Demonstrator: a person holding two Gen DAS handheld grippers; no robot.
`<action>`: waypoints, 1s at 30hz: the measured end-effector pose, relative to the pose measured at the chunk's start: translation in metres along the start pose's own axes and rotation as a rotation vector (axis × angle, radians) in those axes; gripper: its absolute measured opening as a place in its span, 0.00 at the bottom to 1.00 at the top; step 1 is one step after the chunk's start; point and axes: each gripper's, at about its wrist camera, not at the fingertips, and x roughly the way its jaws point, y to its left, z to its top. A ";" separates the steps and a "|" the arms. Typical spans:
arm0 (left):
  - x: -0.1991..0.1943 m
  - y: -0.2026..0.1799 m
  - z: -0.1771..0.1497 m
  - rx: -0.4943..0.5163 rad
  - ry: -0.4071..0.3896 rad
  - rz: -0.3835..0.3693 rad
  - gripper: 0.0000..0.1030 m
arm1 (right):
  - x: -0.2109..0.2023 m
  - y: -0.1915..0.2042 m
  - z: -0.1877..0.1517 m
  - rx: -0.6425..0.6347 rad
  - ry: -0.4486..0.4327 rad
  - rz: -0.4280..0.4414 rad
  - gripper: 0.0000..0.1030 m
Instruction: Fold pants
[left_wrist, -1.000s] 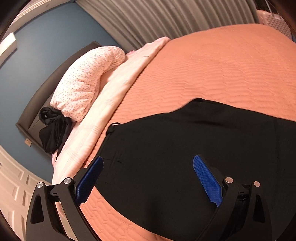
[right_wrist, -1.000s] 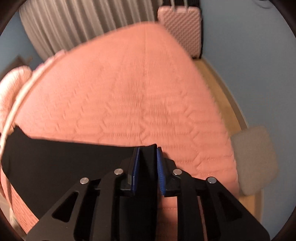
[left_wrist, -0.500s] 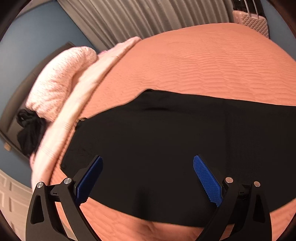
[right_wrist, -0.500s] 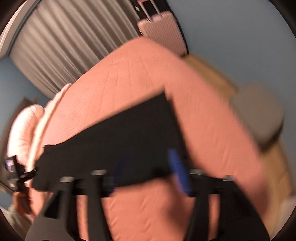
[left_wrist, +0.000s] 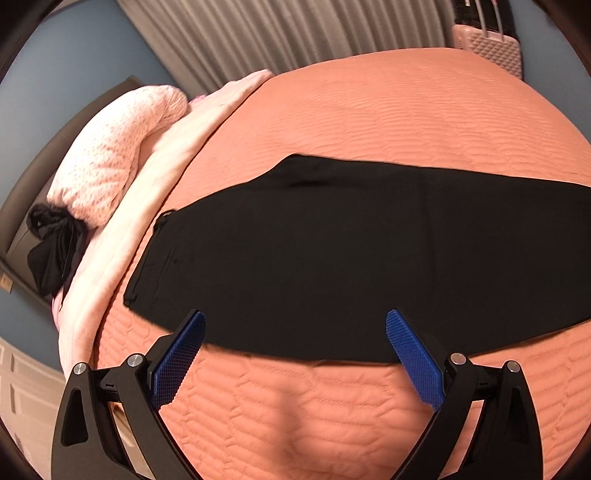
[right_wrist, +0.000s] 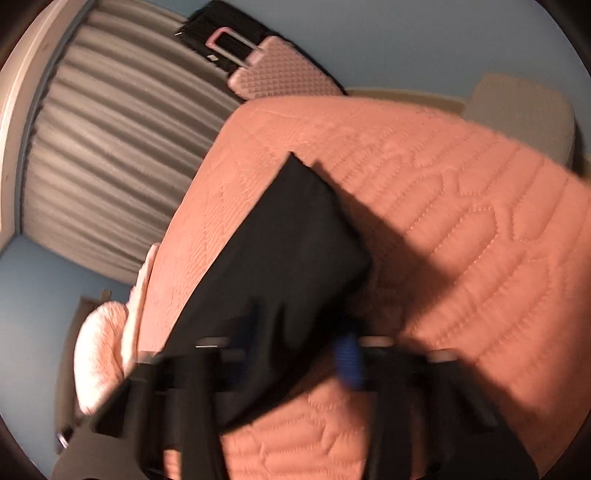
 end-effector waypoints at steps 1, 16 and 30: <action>0.001 0.006 -0.002 -0.005 0.004 0.005 0.94 | -0.001 0.006 -0.001 -0.007 -0.010 -0.013 0.07; 0.040 0.156 -0.043 -0.212 0.039 0.034 0.94 | 0.163 0.334 -0.239 -0.860 0.438 0.133 0.06; 0.107 0.215 -0.063 -0.323 0.098 -0.075 0.94 | 0.222 0.357 -0.354 -1.154 0.500 -0.040 0.19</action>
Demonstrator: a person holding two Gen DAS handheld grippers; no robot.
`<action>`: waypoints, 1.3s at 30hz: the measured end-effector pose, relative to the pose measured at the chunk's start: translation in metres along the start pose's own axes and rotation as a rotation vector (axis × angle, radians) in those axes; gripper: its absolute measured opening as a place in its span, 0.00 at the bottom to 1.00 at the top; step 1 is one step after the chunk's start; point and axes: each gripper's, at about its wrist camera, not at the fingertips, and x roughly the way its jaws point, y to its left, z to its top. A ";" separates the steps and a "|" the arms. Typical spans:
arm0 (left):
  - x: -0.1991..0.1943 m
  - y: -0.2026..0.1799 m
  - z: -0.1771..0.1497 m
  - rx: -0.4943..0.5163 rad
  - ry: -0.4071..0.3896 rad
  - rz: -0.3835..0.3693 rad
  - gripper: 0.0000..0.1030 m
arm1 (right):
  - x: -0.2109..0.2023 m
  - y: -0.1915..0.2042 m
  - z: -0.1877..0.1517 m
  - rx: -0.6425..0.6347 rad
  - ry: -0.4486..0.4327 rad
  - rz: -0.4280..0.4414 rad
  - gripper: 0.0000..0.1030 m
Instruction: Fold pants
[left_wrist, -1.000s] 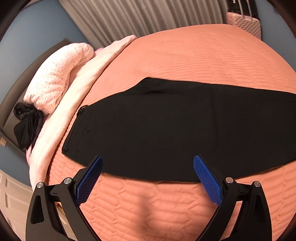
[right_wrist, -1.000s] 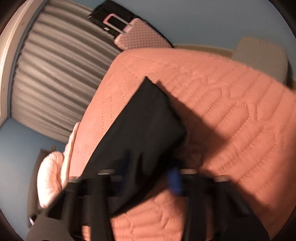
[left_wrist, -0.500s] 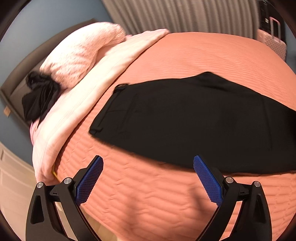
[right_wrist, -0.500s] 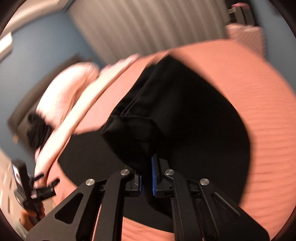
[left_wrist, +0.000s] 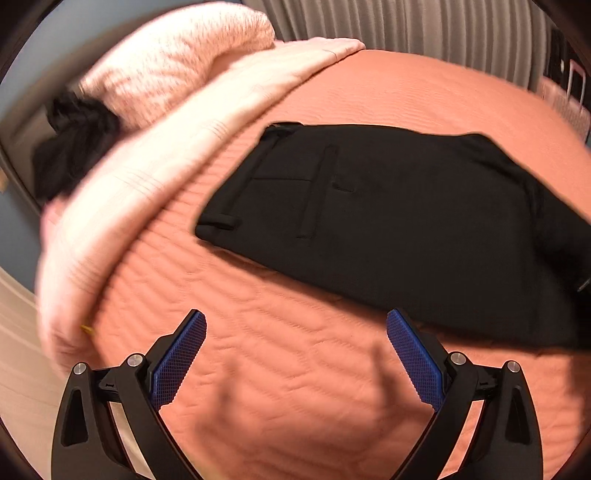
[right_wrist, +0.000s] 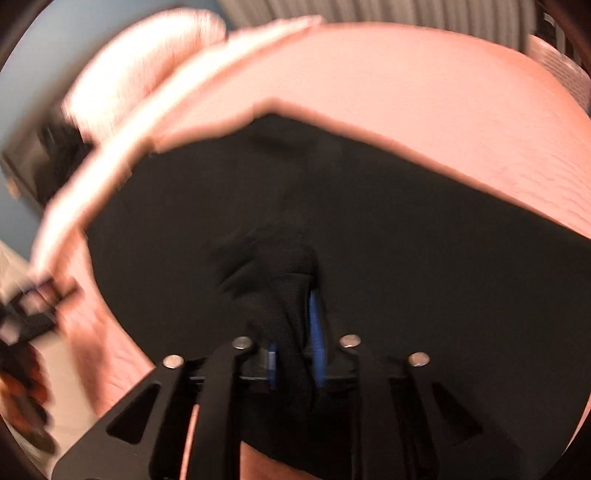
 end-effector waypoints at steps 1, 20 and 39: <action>0.003 0.004 0.002 -0.030 0.006 -0.032 0.94 | -0.001 0.009 0.002 -0.036 0.013 -0.015 0.31; 0.109 0.109 0.061 -0.661 -0.093 -0.396 0.93 | -0.133 -0.003 -0.054 0.201 -0.096 0.012 0.89; -0.128 -0.262 0.068 0.250 -0.232 -0.520 0.15 | -0.215 -0.141 -0.157 0.519 -0.213 -0.116 0.89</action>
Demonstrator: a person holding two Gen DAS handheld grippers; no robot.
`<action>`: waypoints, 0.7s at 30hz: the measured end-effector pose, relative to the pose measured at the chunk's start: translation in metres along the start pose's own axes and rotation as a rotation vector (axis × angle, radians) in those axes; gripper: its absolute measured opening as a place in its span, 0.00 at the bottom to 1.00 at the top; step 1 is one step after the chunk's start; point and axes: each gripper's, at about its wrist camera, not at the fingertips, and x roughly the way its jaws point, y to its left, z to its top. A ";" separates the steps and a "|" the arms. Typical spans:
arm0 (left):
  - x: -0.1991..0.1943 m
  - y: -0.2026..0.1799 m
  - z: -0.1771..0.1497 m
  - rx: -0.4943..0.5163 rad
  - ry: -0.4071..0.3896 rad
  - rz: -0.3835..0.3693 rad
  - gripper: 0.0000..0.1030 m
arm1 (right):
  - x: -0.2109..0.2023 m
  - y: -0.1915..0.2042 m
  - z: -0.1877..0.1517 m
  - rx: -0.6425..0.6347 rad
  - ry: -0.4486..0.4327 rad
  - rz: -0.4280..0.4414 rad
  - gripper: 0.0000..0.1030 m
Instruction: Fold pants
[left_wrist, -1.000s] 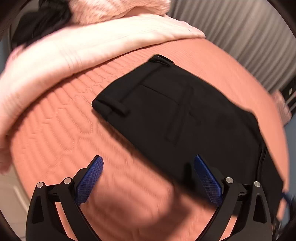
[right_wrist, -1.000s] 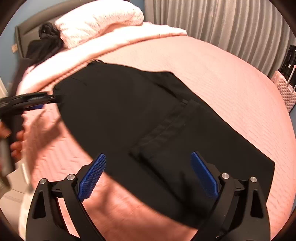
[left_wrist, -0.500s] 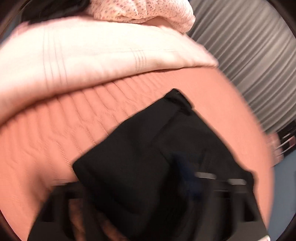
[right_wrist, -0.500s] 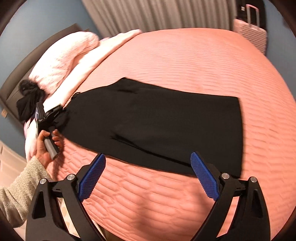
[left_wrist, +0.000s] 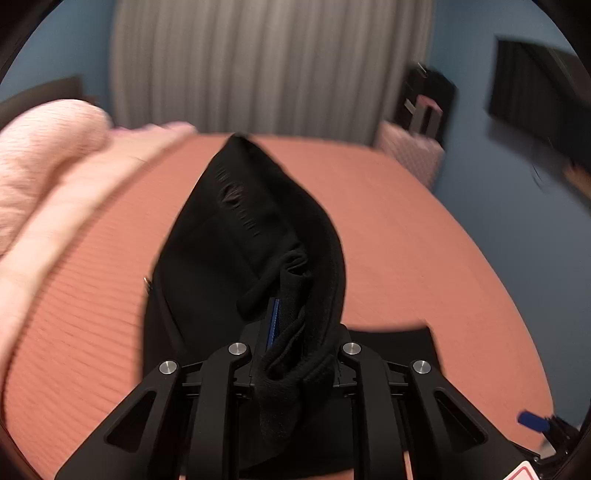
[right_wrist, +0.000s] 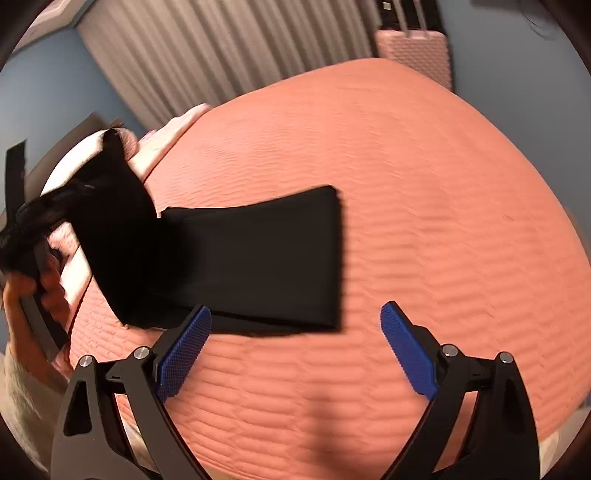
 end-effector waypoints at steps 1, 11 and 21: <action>0.016 -0.020 -0.011 0.013 0.042 -0.005 0.16 | 0.000 -0.013 -0.004 0.023 0.010 0.005 0.89; 0.053 -0.174 -0.105 0.292 0.217 -0.105 0.61 | 0.018 -0.086 -0.014 0.157 0.040 0.033 0.89; -0.007 -0.020 -0.066 -0.032 0.139 0.089 0.66 | 0.085 -0.017 0.049 -0.037 0.117 0.301 0.80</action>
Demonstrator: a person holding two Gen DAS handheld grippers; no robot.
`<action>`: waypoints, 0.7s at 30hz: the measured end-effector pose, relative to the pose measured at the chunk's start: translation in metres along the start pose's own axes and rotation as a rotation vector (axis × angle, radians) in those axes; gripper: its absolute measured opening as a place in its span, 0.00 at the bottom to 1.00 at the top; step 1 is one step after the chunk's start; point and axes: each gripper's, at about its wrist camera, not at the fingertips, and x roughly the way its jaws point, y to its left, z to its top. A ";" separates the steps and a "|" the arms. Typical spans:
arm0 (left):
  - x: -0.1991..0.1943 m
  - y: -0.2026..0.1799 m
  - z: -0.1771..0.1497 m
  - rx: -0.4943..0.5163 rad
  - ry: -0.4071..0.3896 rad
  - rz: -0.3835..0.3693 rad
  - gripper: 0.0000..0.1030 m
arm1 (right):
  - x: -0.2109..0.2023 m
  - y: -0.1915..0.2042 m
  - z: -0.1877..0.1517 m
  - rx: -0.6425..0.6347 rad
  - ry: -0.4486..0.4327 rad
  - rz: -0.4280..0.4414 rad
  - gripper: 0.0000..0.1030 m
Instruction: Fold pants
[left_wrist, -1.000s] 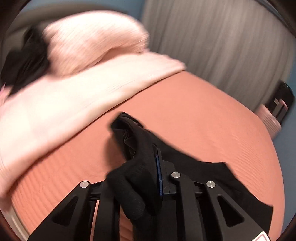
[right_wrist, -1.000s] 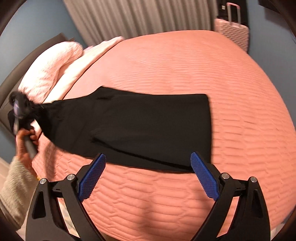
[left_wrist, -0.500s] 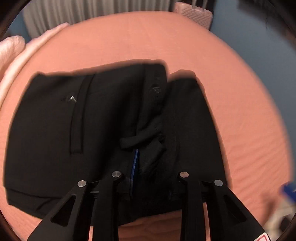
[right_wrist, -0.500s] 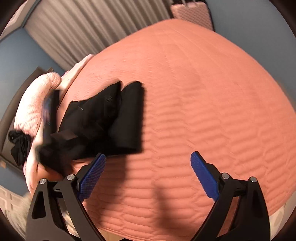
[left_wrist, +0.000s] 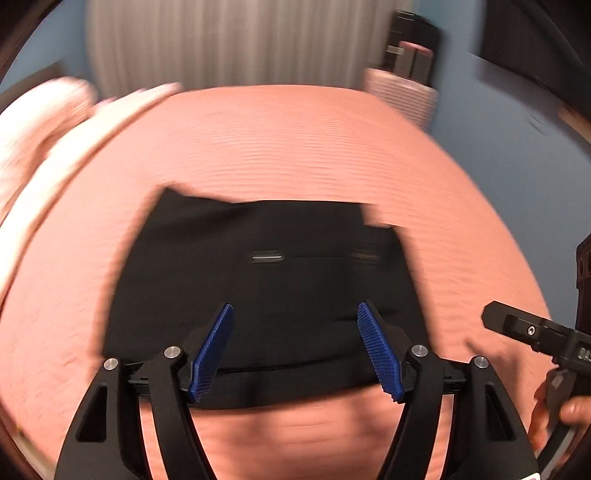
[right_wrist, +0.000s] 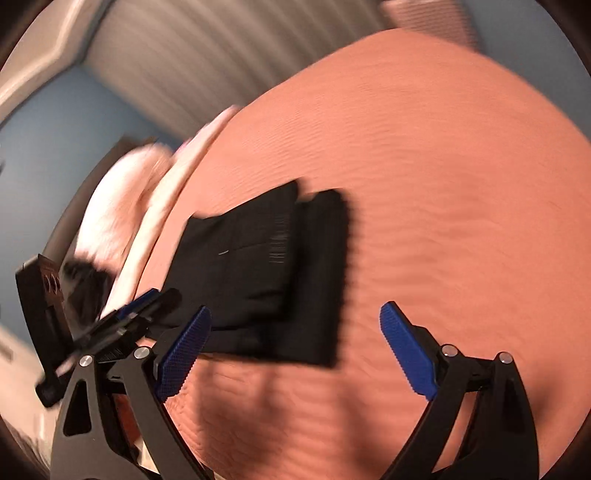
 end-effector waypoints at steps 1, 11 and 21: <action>-0.002 0.014 0.002 -0.031 0.009 0.026 0.66 | 0.018 0.005 0.007 -0.026 0.034 0.004 0.80; -0.002 0.145 -0.012 -0.178 0.059 0.231 0.68 | 0.104 0.028 0.032 -0.046 0.158 -0.009 0.12; 0.032 0.150 -0.004 -0.131 0.067 0.227 0.74 | 0.062 -0.035 0.010 0.088 0.146 -0.077 0.22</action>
